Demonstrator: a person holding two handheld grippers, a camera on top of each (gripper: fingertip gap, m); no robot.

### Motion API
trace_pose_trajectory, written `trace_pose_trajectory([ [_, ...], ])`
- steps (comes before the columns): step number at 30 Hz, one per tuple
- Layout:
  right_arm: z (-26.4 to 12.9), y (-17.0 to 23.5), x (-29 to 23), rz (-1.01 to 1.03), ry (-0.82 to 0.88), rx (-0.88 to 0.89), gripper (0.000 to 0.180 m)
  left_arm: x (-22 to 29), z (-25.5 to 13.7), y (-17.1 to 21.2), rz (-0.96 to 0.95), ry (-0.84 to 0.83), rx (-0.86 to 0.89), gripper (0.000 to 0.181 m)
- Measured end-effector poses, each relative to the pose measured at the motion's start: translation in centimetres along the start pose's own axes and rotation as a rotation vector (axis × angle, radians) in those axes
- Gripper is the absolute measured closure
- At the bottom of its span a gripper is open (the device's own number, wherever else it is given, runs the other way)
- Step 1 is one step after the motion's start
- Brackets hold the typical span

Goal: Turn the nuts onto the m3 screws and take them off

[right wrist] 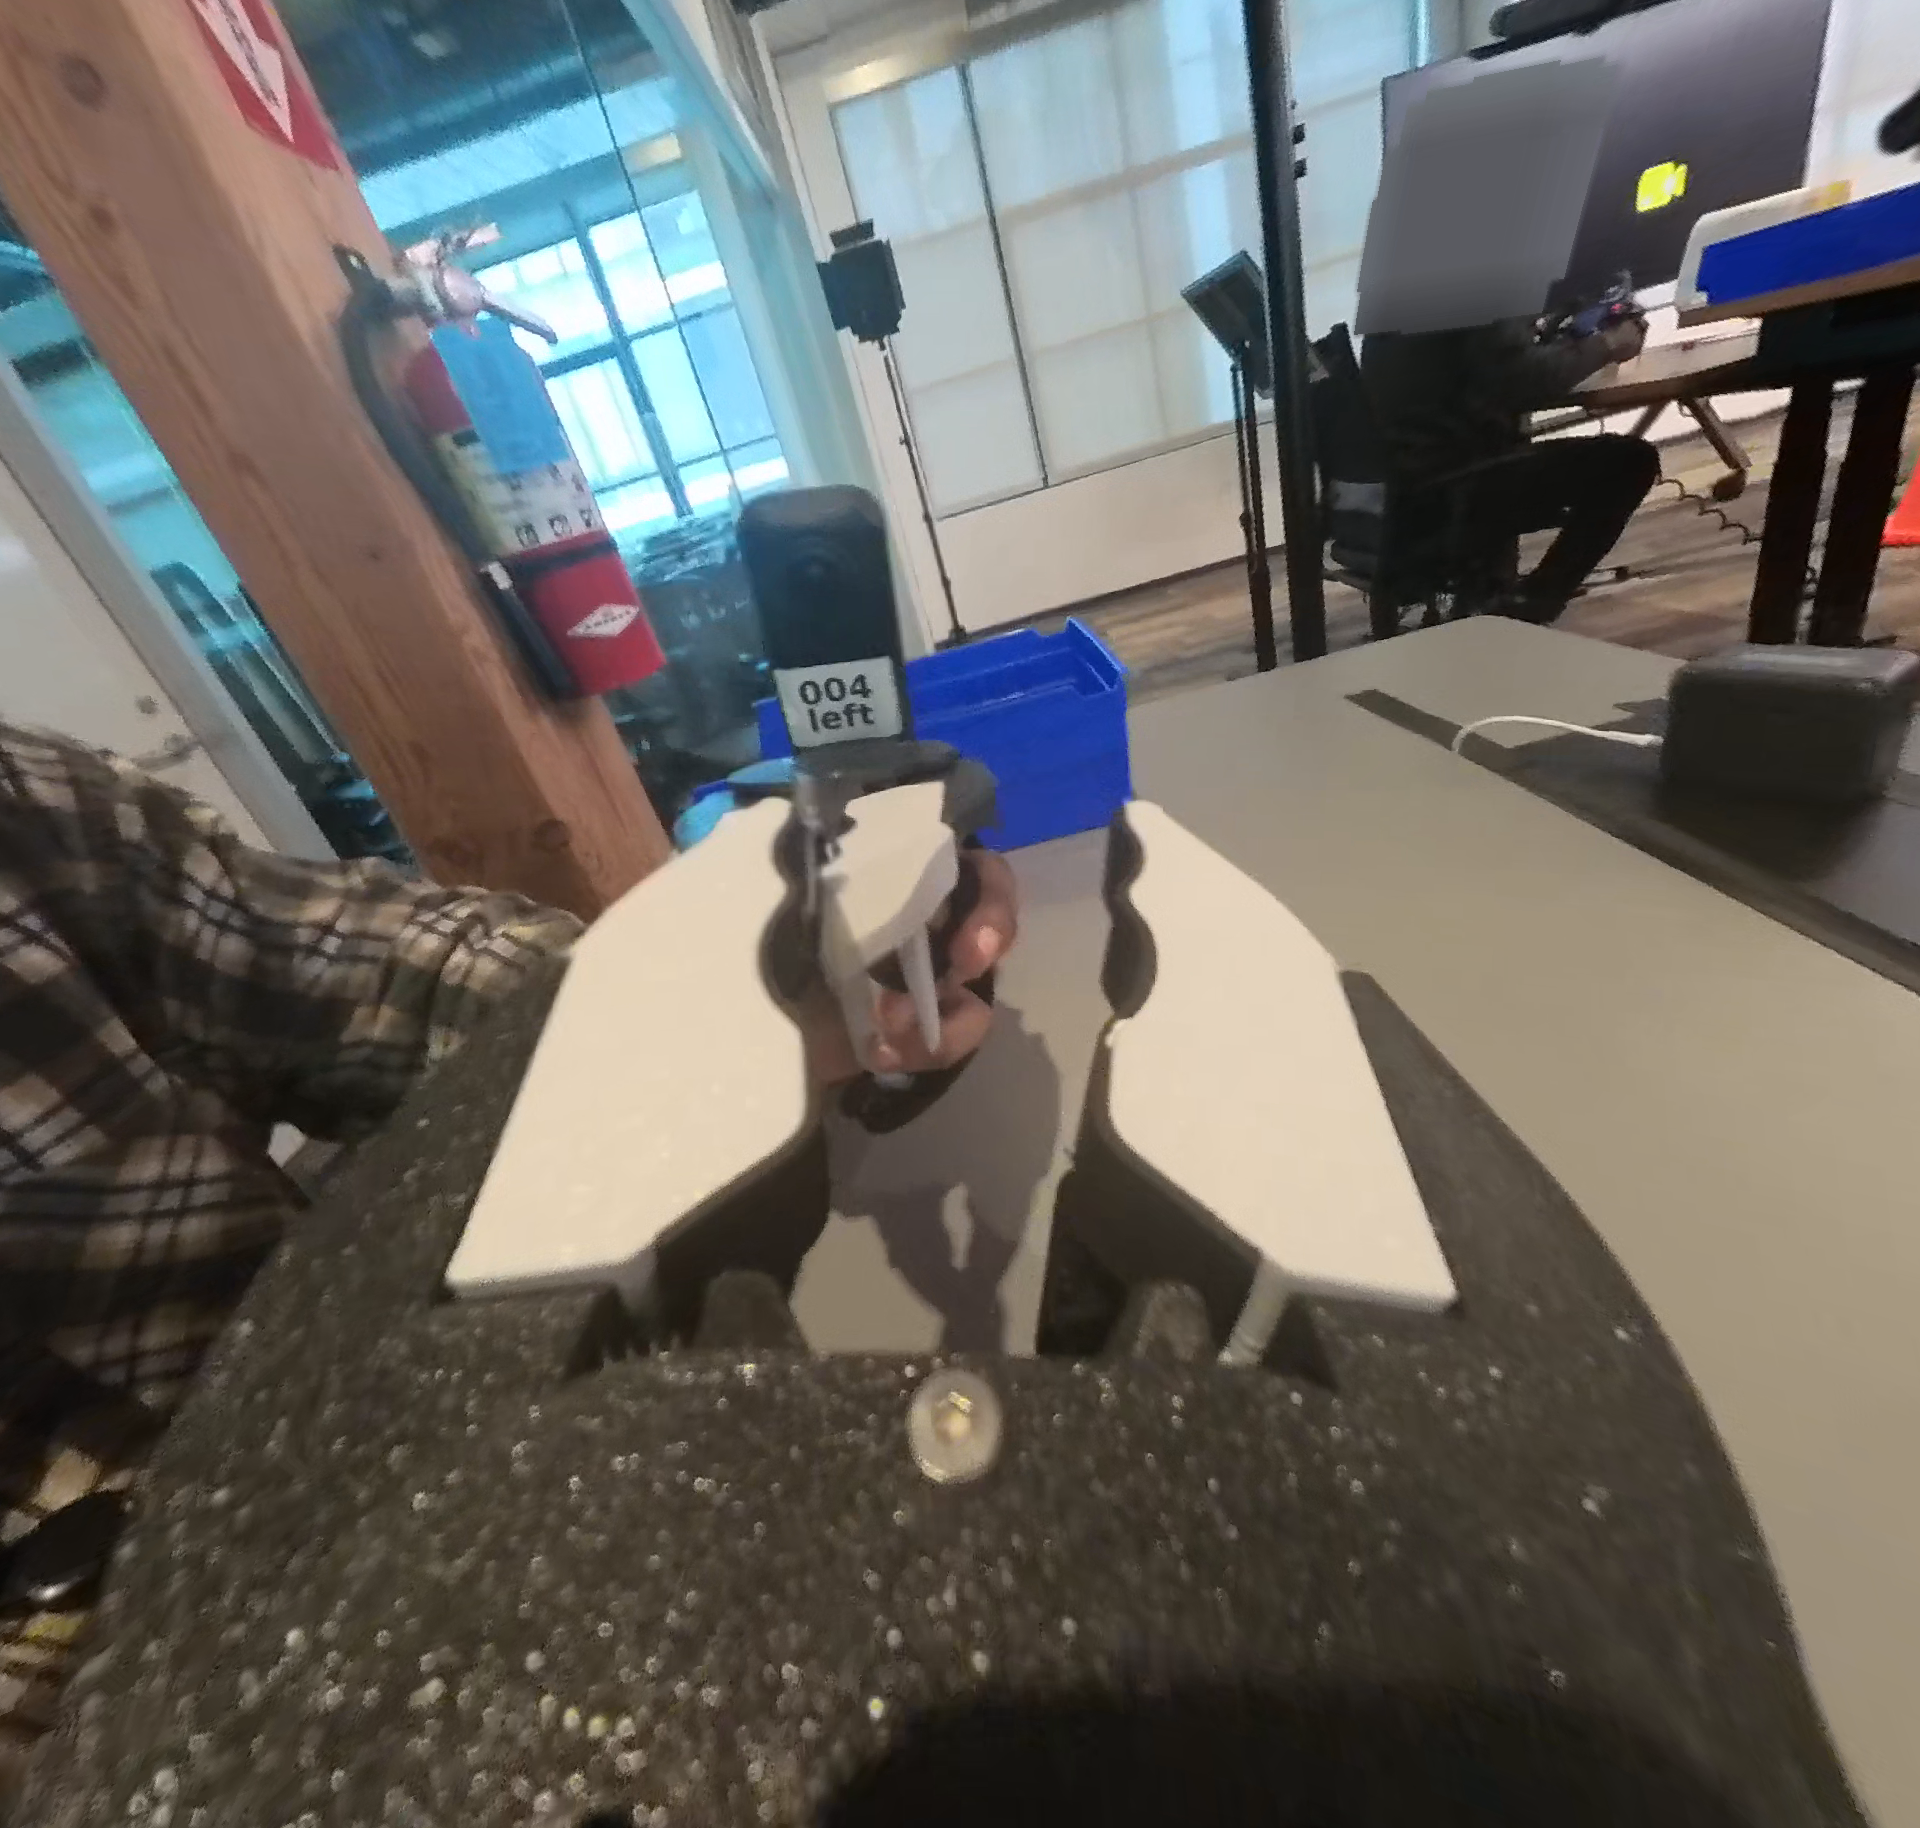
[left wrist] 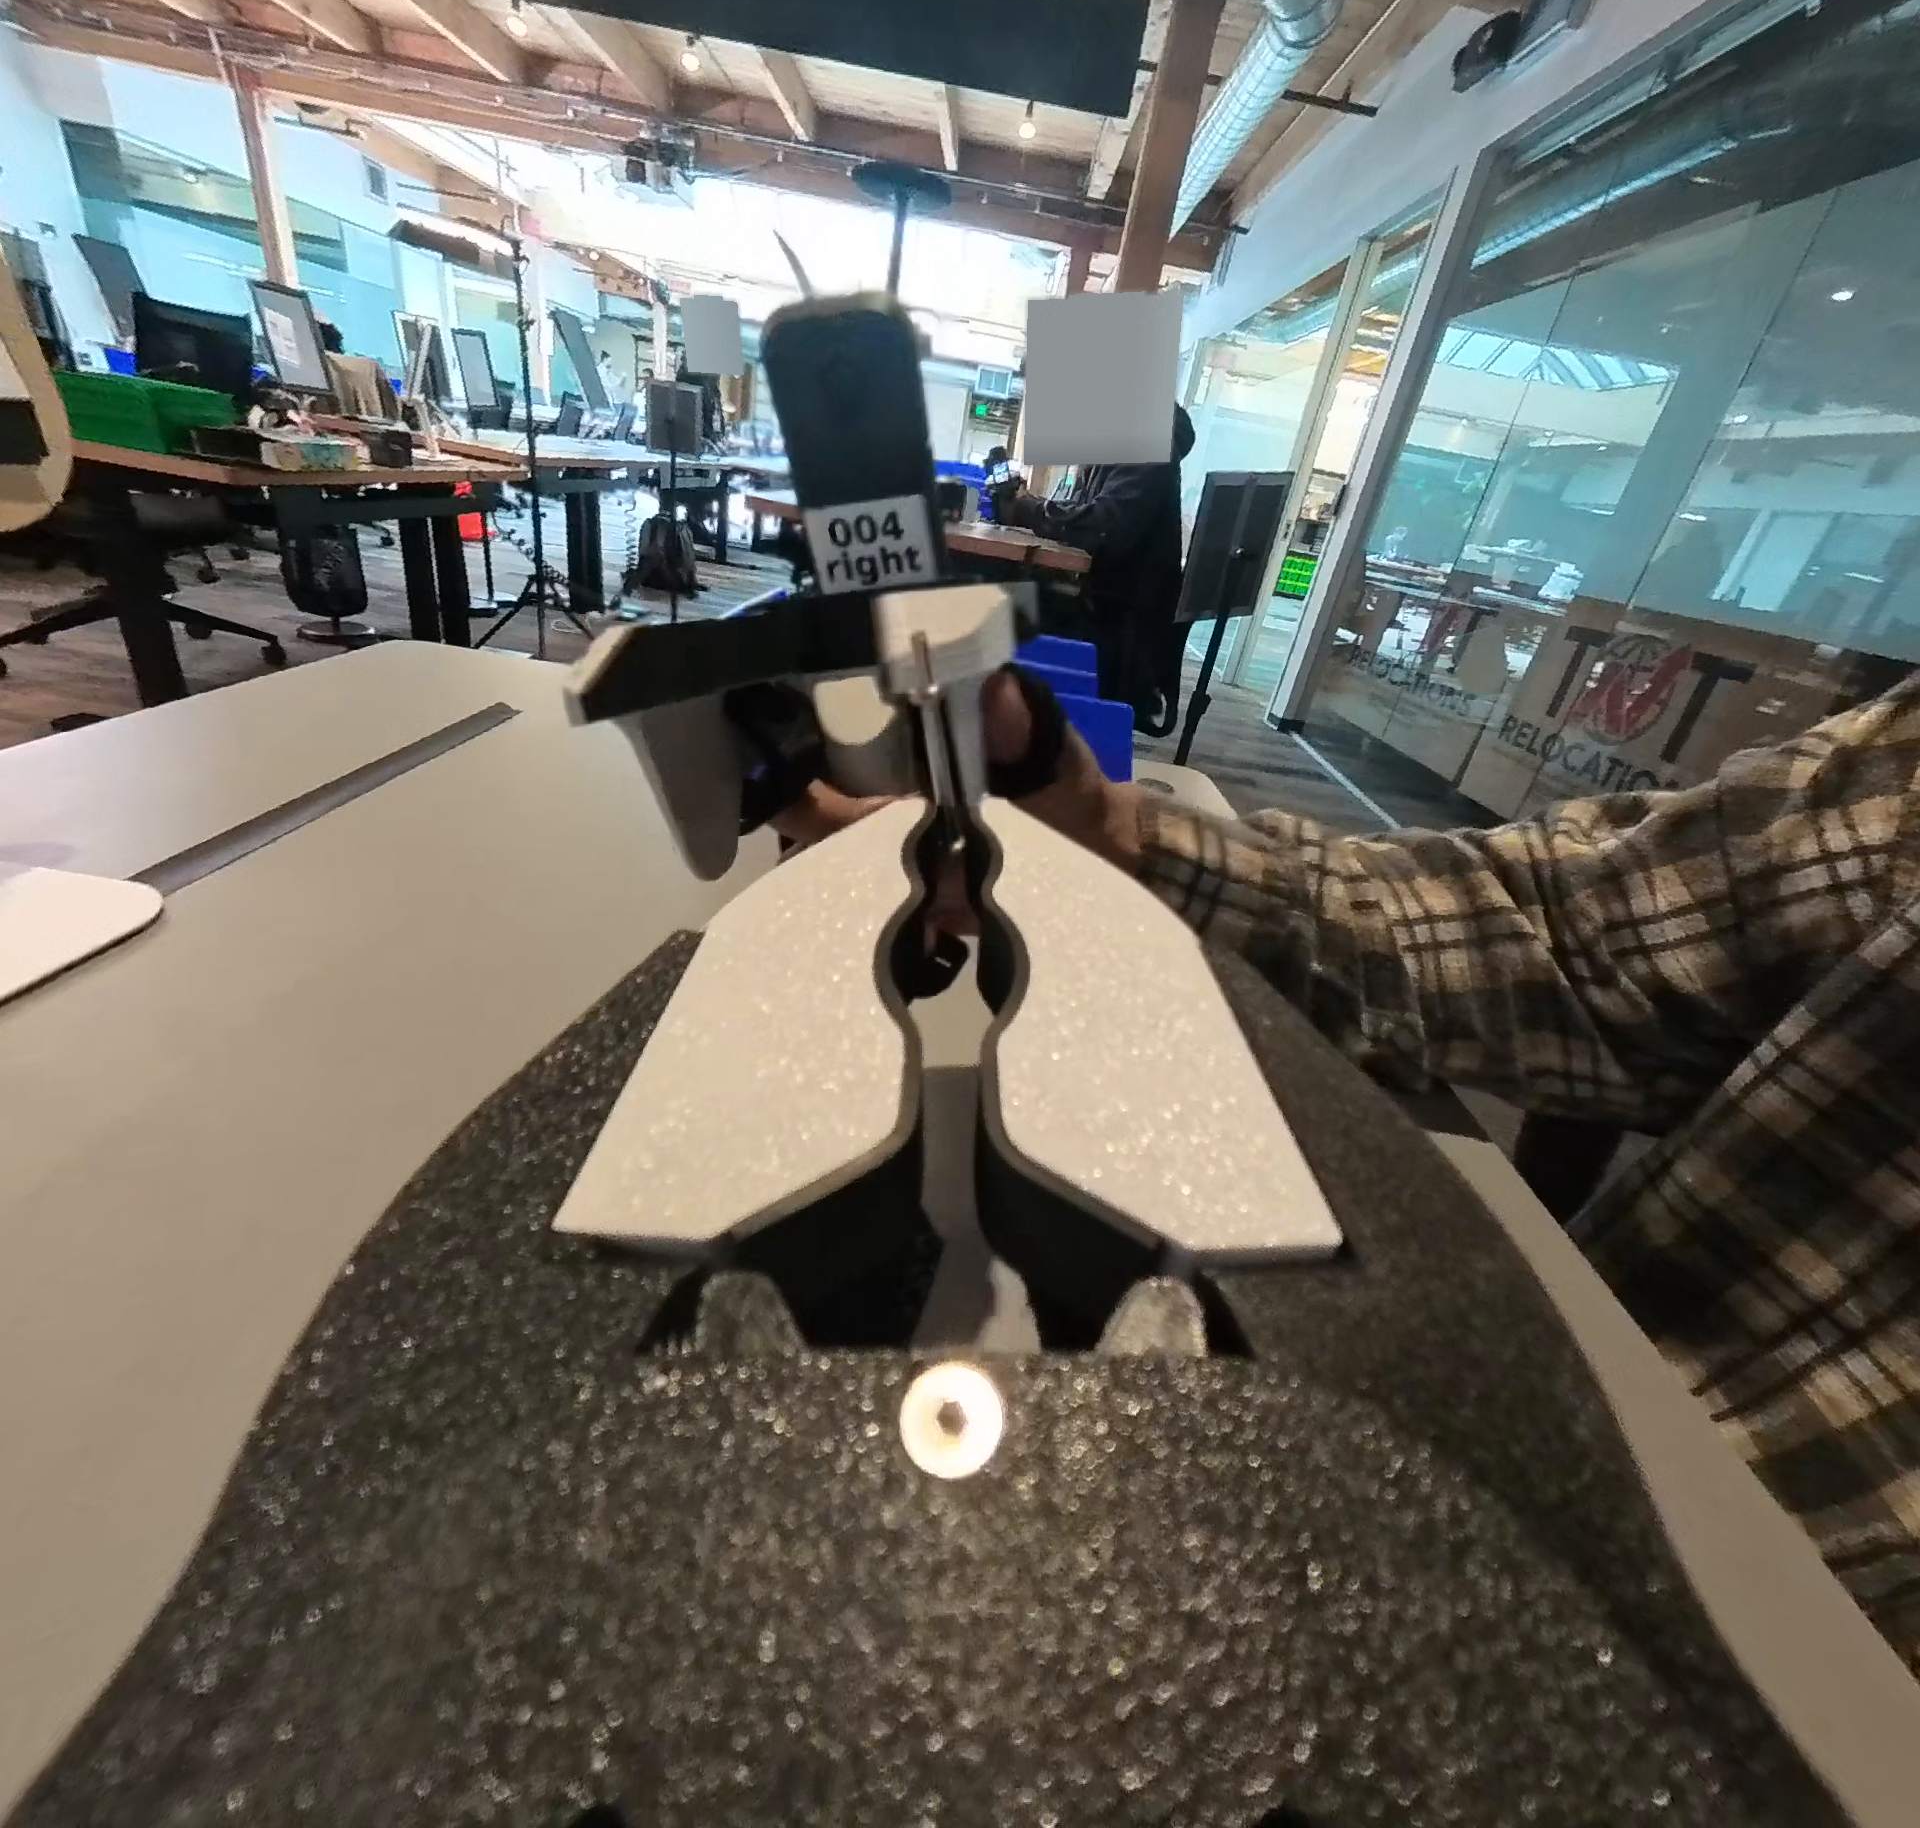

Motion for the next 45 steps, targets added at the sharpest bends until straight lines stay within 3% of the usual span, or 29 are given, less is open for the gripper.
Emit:
trace_pose_trajectory([
  [4,-0.8,-0.9,0.2,0.046,-0.024,0.064,0.126,0.0,-0.2,-0.3,0.0,0.002,0.012,0.178],
  [9,0.4,0.3,-0.1,-0.02,0.009,-0.028,0.12,0.0,0.0,-0.1,-0.002,0.002,0.002,0.177],
  [14,-0.8,-1.0,0.3,0.028,0.001,0.054,0.123,0.1,-0.1,-0.2,0.004,0.006,0.004,0.178],
  [19,0.4,0.2,-0.1,-0.018,0.016,-0.023,0.118,0.1,0.1,0.1,0.008,-0.003,-0.012,0.177],
  [21,-0.6,-0.2,0.8,-0.006,0.047,-0.003,0.125,0.1,-0.1,-0.2,0.009,0.003,0.001,0.178],
  [26,0.3,-0.4,-0.7,-0.017,-0.018,0.003,0.121,0.1,0.0,0.0,0.005,0.005,-0.004,0.177],
  [41,-0.8,-0.7,0.7,-0.018,0.047,0.017,0.127,0.1,-0.1,-0.3,0.012,0.005,0.0,0.178],
  [45,0.3,-0.7,-0.9,-0.024,-0.021,0.012,0.125,0.1,0.1,0.1,0.006,0.008,-0.01,0.178],
])
Point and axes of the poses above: each gripper's, where its closed fingertips meet, z out along the fingers, y out of its underside, x = y × z across the jaws, the point moved 2 cm from there along -z, back along the fingers, and after that the axes turned 7 degrees about x, right-handed, at the moved point
